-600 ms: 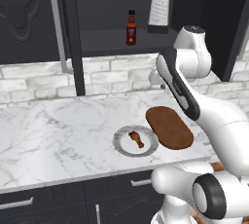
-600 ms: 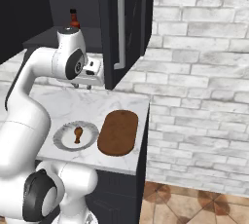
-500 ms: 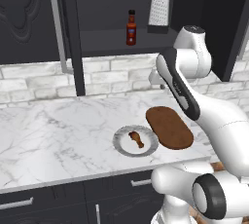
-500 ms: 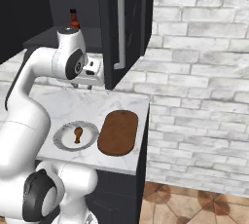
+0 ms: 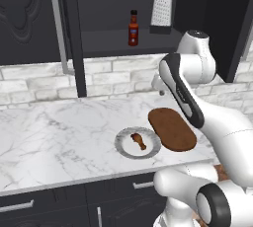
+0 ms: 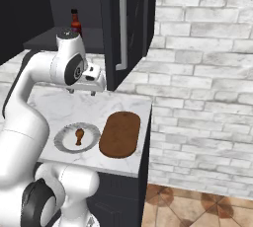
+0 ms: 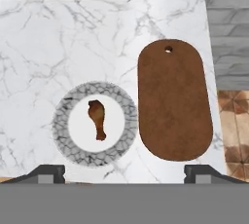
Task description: Pick the chicken drumstick from the plate and place it on the cutting board. Then pick the condiment bottle from the cabinet and place it next to the cutting board.
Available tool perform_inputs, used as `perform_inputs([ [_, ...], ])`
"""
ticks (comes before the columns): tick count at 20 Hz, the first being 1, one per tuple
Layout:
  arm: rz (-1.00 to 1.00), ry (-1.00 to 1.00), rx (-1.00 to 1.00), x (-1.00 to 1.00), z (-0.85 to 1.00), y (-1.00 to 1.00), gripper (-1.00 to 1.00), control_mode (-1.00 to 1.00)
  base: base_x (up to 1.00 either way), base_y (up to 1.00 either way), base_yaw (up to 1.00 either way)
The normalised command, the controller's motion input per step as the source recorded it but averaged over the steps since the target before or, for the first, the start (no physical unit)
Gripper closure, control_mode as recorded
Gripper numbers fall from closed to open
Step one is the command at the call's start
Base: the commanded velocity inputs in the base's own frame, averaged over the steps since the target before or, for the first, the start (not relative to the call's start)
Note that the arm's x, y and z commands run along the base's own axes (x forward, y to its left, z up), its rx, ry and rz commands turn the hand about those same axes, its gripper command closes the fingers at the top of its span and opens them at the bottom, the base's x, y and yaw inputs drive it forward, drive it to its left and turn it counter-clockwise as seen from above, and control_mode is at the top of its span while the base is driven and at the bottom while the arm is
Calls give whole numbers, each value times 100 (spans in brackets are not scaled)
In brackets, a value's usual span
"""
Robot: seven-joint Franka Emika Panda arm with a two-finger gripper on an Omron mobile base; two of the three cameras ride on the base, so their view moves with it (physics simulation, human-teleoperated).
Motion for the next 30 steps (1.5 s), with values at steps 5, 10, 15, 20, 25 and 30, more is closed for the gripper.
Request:
perform_inputs([
  [5, 1, 0, 0, -12, -22, 14, -100, -100, 0, 0, 0],
  [10, 2, 1, 0, -12, -27, 16, -100, -100, 0, 0, 0],
  [15, 1, 3, 0, -9, -34, 14, -100, -100, 0, 0, 0],
  [20, 1, 4, 0, -4, -34, 11, -100, -100, 0, 0, 0],
  [25, 0, 3, 0, 0, -32, 13, -100, -100, 0, 0, 0],
  [30, 0, 0, 0, 0, -32, 12, -100, -100, 0, 0, 0],
])
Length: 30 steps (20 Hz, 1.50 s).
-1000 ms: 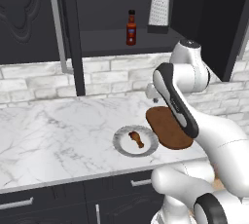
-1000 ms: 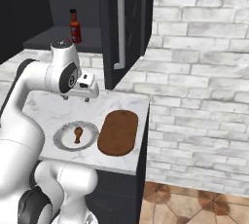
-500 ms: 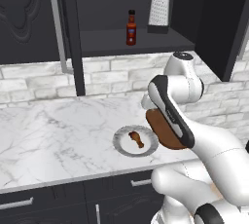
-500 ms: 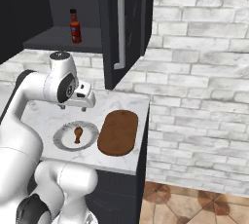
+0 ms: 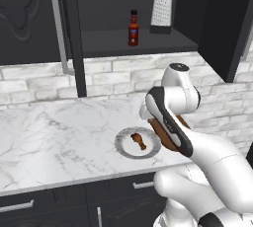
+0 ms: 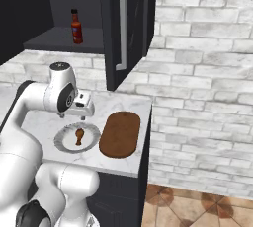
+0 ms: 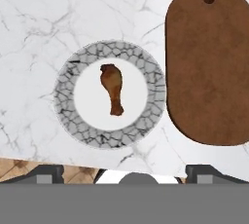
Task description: Pick the chicken drumstick from the plate and place it on the cutting board. Then pick the condiment bottle from the cabinet and place it next to the cutting board.
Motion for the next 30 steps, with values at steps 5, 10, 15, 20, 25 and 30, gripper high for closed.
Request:
perform_inputs([
  [5, 0, 0, 0, 0, -31, 9, -100, -100, 0, 0, 0],
  [10, 1, 0, 0, 1, -30, 4, -100, -100, 0, 0, 0],
  [15, 2, 0, 0, 7, -27, 4, -100, -100, 0, 0, 0],
  [20, 3, 0, 0, 4, -26, 8, -100, -100, 0, 0, 0],
  [25, 2, 0, 0, 0, -12, 4, -100, -100, 0, 0, 0],
  [30, 1, 0, 0, 3, -15, 7, -100, -100, 0, 0, 0],
])
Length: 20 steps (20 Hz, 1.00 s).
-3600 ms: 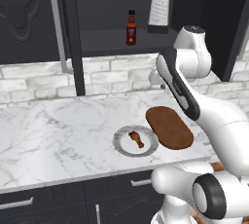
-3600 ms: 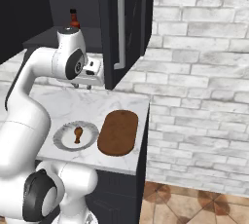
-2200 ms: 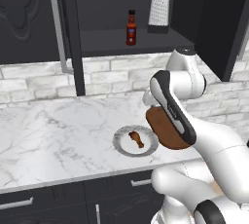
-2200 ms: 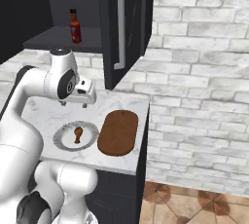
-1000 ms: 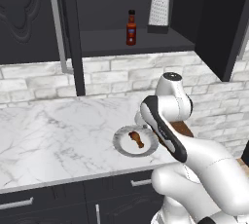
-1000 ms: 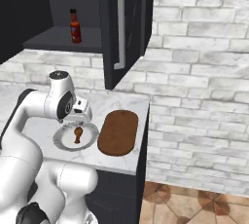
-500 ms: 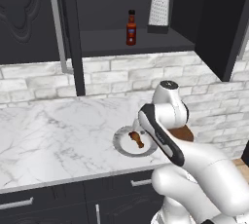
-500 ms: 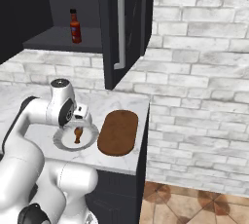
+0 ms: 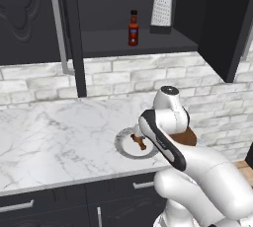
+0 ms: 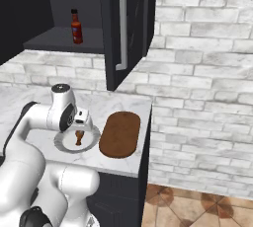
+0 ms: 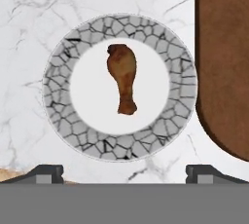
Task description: Pick the chicken drumstick from the plate and place it on the cutting board. Then pick the condiment bottle from the cabinet and place it next to the cutting board.
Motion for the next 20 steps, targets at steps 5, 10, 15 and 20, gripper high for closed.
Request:
perform_inputs([
  [5, 0, 0, 0, 13, -18, 6, -100, -100, 0, 0, 0],
  [10, 0, 0, -1, 19, -17, 2, -100, -100, 0, 0, 0],
  [15, 0, 0, -1, 20, -14, 0, -100, -100, 0, 0, 0],
  [20, 0, 0, 0, 12, -10, 1, -100, -100, 0, 0, 0],
])
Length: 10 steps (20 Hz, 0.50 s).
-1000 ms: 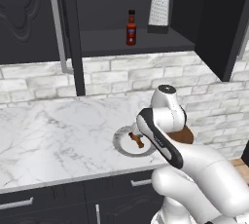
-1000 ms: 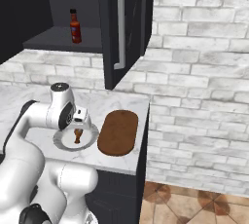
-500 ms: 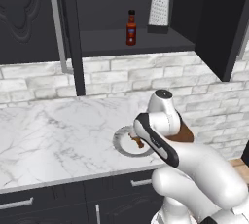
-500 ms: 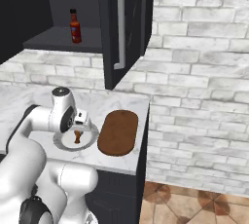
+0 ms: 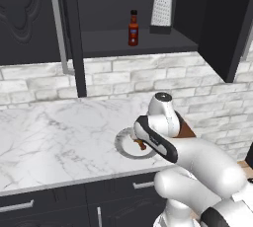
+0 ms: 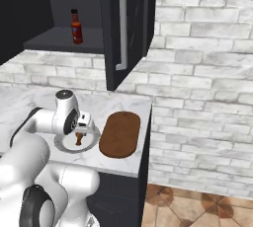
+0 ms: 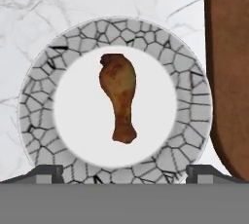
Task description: Pick the chicken drumstick from the plate and place it on the cutting board. Then pick the condiment bottle from the cabinet and place it next to the cutting board.
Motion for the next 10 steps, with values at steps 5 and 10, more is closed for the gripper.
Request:
perform_inputs([
  [5, 0, 0, 0, 4, -10, 7, -100, -100, 0, 0, 0],
  [10, 0, 0, 0, 3, -20, 11, -100, -100, 0, 0, 0],
])
